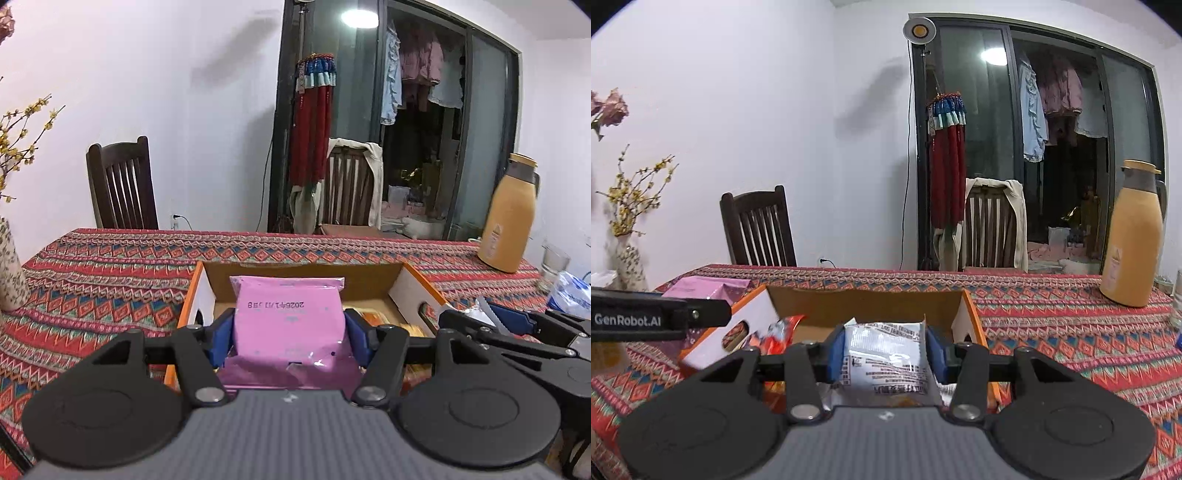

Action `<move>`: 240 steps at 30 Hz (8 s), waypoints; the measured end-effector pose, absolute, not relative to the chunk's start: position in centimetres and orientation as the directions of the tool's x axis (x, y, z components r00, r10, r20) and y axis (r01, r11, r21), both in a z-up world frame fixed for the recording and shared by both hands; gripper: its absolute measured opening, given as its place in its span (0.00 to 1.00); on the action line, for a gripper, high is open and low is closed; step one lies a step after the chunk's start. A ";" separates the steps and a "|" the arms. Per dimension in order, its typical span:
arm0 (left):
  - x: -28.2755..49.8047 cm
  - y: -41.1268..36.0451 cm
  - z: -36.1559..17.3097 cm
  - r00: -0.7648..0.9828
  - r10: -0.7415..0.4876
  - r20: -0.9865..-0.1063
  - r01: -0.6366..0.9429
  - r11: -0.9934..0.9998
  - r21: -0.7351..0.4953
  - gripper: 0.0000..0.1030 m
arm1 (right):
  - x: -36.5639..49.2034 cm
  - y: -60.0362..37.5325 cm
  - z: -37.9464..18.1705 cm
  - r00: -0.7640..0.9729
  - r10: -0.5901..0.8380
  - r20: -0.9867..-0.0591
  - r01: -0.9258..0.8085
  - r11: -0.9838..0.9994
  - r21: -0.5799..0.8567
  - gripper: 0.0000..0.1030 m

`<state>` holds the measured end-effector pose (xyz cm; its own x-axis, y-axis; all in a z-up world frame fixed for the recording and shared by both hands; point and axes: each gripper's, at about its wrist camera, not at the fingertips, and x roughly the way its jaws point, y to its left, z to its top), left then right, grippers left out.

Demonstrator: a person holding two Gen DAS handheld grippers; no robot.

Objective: Organize snacks
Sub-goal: 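Carry both packets over the cardboard box and release them inside, then move both open tools back from the box toward the snack pile, then grasp a pumpkin-seed cracker packet by its edge with the right tool, then grasp a white packet with the left tool while the right tool holds its packet, then carry both packets over the cardboard box and release them inside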

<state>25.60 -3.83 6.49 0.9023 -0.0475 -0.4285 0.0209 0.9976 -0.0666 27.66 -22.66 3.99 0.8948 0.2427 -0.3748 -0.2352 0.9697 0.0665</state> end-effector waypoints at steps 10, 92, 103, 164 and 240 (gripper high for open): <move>30.9 -2.3 4.1 0.909 0.018 -0.417 -0.061 0.994 -0.090 0.61 | 33.3 -21.6 2.2 0.892 0.226 -0.392 -0.210 0.974 0.084 0.43; 6.2 5.3 -0.1 0.884 0.019 -0.467 -0.098 0.984 -0.146 1.00 | 10.6 -16.2 -3.2 0.768 0.293 -0.569 -0.260 0.955 0.140 1.00; 5.0 6.9 -1.3 0.873 0.012 -0.488 -0.110 0.979 -0.173 1.00 | 10.4 -12.7 -5.7 0.755 0.248 -0.606 -0.279 0.959 0.046 0.94; 19.5 -1.5 -3.7 0.772 -0.068 -0.632 -0.015 0.992 -0.125 0.42 | 15.3 -23.6 -4.7 0.867 0.299 -0.398 -0.254 0.953 0.162 0.13; 29.0 -1.6 4.1 0.946 0.060 -0.319 -0.087 0.994 -0.072 1.00 | 31.4 -19.6 0.3 0.927 0.160 -0.338 -0.174 0.985 -0.009 1.00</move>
